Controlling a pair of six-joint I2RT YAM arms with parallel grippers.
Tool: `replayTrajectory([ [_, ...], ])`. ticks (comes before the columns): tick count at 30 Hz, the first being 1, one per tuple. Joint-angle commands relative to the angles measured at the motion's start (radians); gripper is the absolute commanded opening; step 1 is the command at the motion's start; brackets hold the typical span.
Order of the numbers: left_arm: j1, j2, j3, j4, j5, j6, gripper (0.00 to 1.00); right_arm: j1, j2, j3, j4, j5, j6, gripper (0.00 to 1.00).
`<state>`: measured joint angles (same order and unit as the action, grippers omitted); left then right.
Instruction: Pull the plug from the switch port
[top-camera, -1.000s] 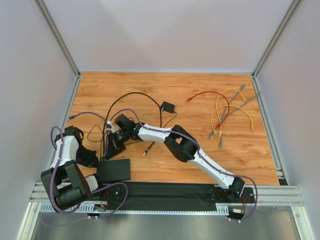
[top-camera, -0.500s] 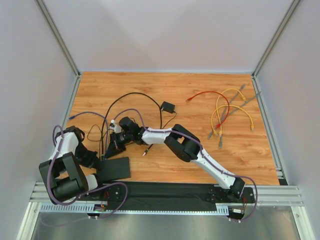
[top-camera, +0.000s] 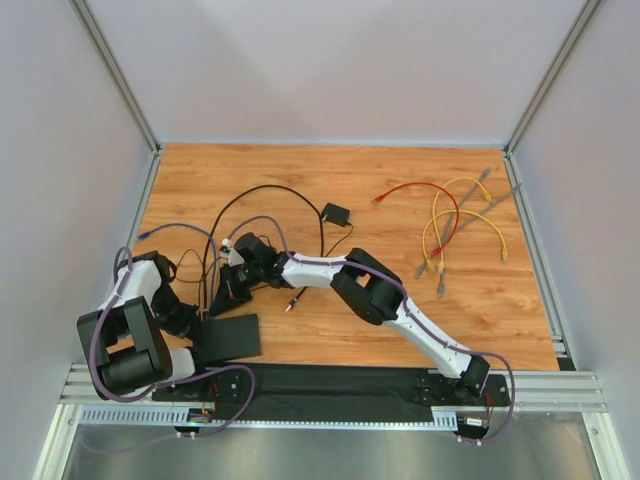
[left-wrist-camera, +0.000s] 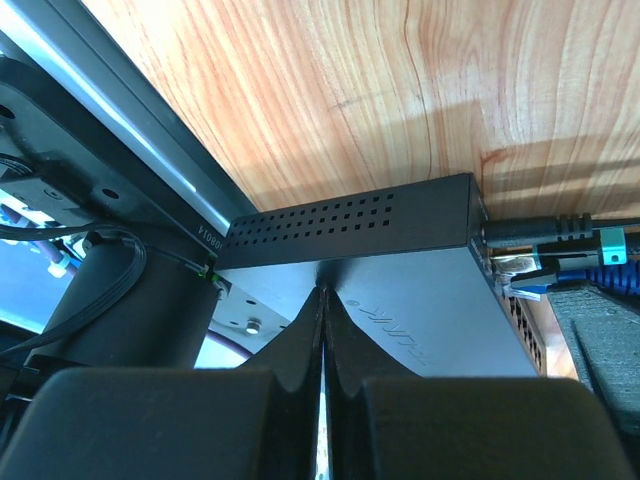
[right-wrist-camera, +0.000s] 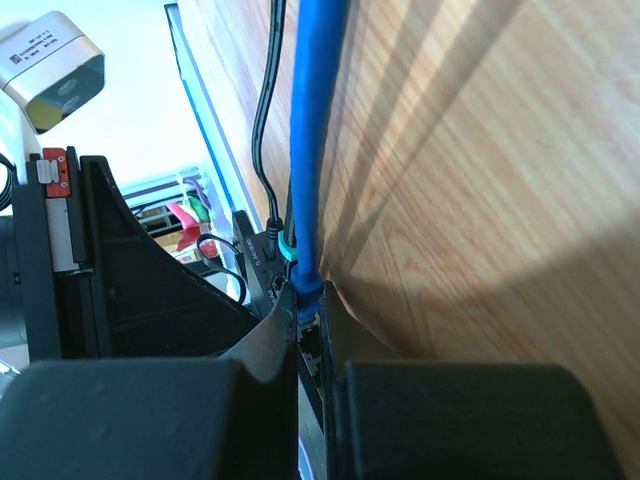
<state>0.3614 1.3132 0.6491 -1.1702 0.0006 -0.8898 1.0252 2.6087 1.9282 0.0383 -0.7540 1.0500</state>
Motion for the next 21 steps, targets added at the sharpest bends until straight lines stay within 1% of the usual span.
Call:
replayTrajectory([
  [1, -0.016, 0.011, -0.020, 0.118, -0.082, -0.021, 0.01, -0.045, -0.004, 0.026, -0.046, 0.111, -0.002, 0.00],
  [3, -0.018, 0.011, -0.019, 0.118, -0.083, -0.021, 0.01, -0.054, -0.007, 0.015, 0.009, 0.101, 0.044, 0.00],
  [5, -0.022, 0.011, -0.019, 0.118, -0.085, -0.020, 0.01, -0.063, -0.003, 0.031, 0.003, 0.104, 0.050, 0.00],
  [7, -0.025, 0.011, -0.020, 0.119, -0.086, -0.021, 0.01, -0.070, 0.002, 0.086, -0.099, 0.129, -0.013, 0.00],
  [8, -0.030, 0.012, -0.020, 0.119, -0.086, -0.021, 0.01, -0.067, -0.004, 0.106, -0.145, 0.189, -0.130, 0.00],
  [9, -0.030, 0.014, -0.019, 0.118, -0.086, -0.020, 0.01, -0.065, -0.018, 0.126, -0.241, 0.223, -0.174, 0.00],
  [10, -0.033, 0.015, -0.017, 0.119, -0.085, -0.018, 0.01, -0.063, -0.022, 0.121, -0.241, 0.238, -0.185, 0.00],
  [11, -0.033, 0.015, -0.017, 0.119, -0.083, -0.015, 0.01, -0.074, -0.027, 0.103, -0.207, 0.213, -0.165, 0.00],
  [12, -0.038, 0.014, -0.017, 0.118, -0.085, -0.015, 0.01, -0.080, -0.026, 0.080, -0.125, 0.194, -0.097, 0.00],
  [14, -0.041, 0.012, -0.017, 0.122, -0.082, -0.011, 0.01, -0.097, -0.021, 0.064, -0.059, 0.132, -0.058, 0.00],
  [15, -0.041, 0.009, -0.016, 0.121, -0.080, -0.009, 0.01, -0.099, -0.033, 0.077, -0.095, 0.134, -0.111, 0.00],
  [17, -0.042, 0.000, -0.012, 0.121, -0.079, -0.003, 0.01, -0.097, -0.055, 0.110, -0.136, 0.119, -0.160, 0.00],
  [20, -0.042, -0.035, -0.008, 0.124, -0.065, 0.012, 0.01, -0.097, -0.101, 0.176, -0.280, 0.090, -0.277, 0.00],
  [21, -0.044, -0.063, 0.001, 0.124, -0.060, 0.015, 0.02, -0.100, -0.130, 0.189, -0.366, 0.076, -0.300, 0.00],
])
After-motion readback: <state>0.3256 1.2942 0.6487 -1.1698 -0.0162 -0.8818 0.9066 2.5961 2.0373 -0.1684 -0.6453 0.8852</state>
